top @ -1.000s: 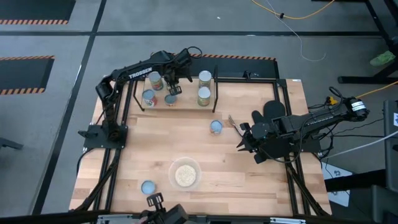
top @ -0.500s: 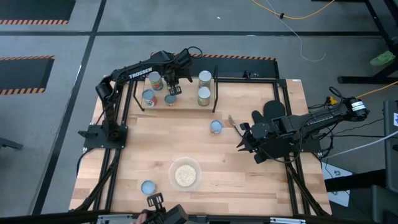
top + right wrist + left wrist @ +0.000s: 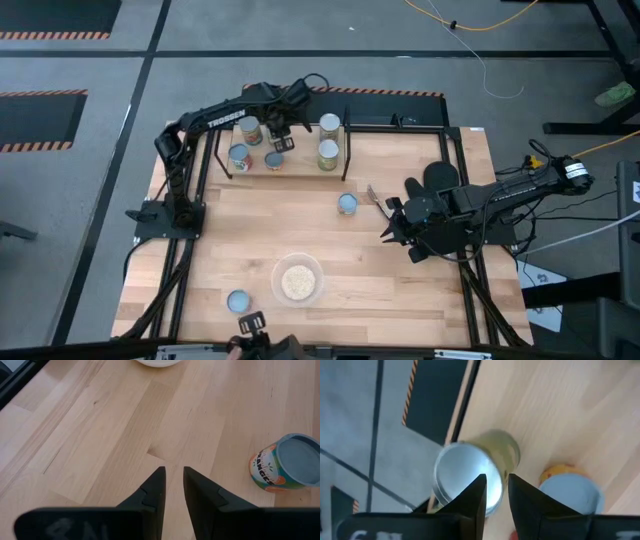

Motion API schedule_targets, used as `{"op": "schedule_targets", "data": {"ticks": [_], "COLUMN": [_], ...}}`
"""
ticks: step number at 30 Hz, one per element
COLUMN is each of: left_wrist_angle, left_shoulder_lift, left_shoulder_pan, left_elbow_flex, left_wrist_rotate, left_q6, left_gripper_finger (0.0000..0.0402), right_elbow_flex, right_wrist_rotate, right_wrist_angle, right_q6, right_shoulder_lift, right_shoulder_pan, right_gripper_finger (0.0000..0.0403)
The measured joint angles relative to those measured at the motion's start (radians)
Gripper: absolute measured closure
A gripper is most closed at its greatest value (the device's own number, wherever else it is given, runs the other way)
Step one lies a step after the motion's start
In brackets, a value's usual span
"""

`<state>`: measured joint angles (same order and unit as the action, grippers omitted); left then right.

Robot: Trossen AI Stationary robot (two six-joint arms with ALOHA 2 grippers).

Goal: Pick and place cans onto a shelf
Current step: Put the canned diced tomatoes on the shelf

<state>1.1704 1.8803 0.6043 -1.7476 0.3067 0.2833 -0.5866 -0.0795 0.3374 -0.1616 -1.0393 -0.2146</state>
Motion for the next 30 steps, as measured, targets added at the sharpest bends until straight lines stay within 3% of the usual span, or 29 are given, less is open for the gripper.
{"op": "schedule_targets", "data": {"ticks": [7,13,18,30], "left_wrist_angle": [0.025,0.127,0.183,0.213], "left_shoulder_lift": [-0.002,-0.003,-0.003,-0.003], "left_shoulder_pan": [-0.078,-0.213,-0.375,-0.788], "left_elbow_flex": [-0.138,-0.297,-0.362,-0.365], "left_wrist_rotate": [-0.009,-0.059,-0.143,-0.153], "left_q6": [-0.007,-0.160,-0.355,-0.946], "left_gripper_finger": [0.0329,0.0329,0.0328,0.0327], "right_elbow_flex": [0.000,0.000,0.000,0.000], "right_wrist_rotate": [0.000,0.000,0.000,0.000], "right_wrist_angle": [0.000,0.000,0.000,0.003], "right_q6": [0.000,0.000,0.000,0.000], "right_shoulder_lift": [0.000,0.000,0.000,0.000], "right_shoulder_pan": [0.000,0.000,0.000,0.000], "right_gripper_finger": [0.0331,0.0331,0.0331,0.0331]}}
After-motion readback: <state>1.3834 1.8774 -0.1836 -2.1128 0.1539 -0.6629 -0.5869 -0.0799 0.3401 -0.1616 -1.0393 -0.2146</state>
